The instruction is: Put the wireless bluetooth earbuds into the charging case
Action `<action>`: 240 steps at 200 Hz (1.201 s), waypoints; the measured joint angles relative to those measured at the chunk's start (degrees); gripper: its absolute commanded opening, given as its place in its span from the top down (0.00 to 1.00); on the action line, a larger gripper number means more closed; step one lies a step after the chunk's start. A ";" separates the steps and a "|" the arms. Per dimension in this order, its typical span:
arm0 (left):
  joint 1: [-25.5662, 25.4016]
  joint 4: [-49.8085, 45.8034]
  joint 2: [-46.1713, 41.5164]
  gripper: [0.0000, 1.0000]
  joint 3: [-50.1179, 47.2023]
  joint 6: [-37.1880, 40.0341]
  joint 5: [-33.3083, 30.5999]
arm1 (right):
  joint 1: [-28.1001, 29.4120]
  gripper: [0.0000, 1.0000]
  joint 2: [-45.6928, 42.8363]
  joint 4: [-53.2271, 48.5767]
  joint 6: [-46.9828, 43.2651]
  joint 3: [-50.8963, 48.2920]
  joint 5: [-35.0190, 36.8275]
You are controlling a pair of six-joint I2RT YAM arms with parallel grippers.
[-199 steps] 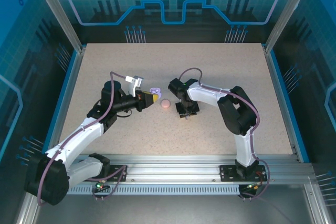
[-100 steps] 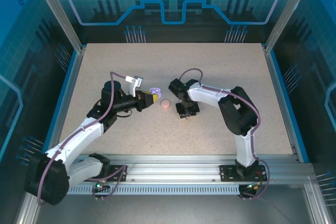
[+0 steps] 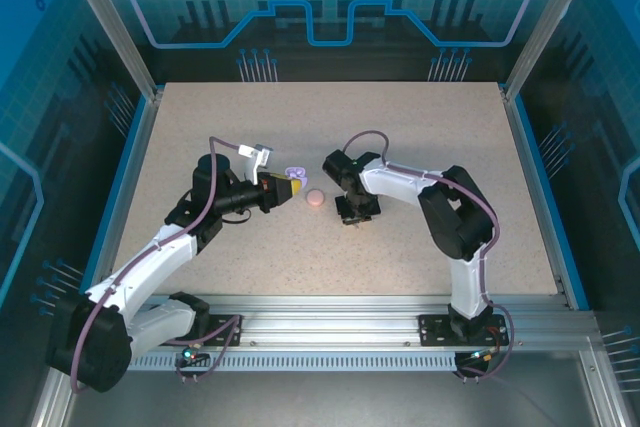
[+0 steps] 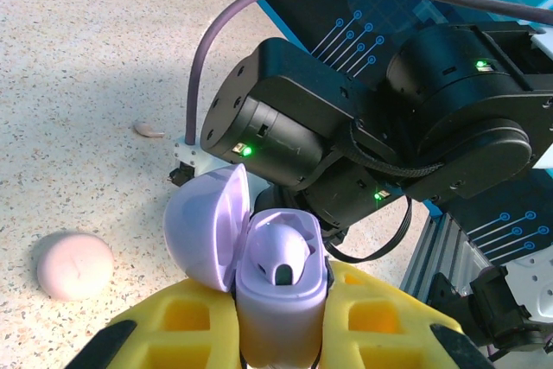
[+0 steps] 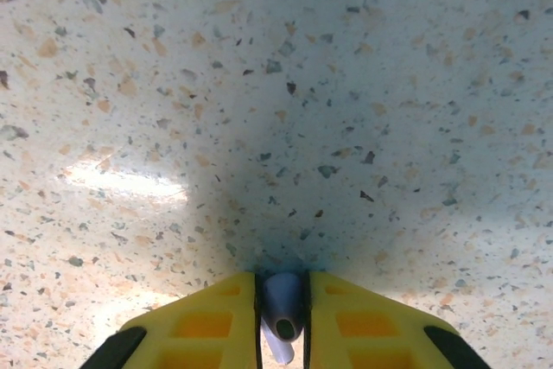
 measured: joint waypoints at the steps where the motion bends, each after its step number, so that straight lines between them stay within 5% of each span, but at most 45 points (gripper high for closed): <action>1: 0.00 0.02 0.00 0.91 0.00 0.00 -0.02 | -0.07 0.84 -0.11 0.15 -0.02 -0.15 -0.13; 140: -2.86 0.11 4.02 0.91 0.00 -0.52 -2.21 | -10.51 0.86 -10.38 20.15 -0.09 -17.88 -18.80; 240: -6.62 4.11 15.17 0.92 -0.02 -4.81 -7.37 | -16.98 0.85 -19.06 26.67 -0.94 -26.53 -22.93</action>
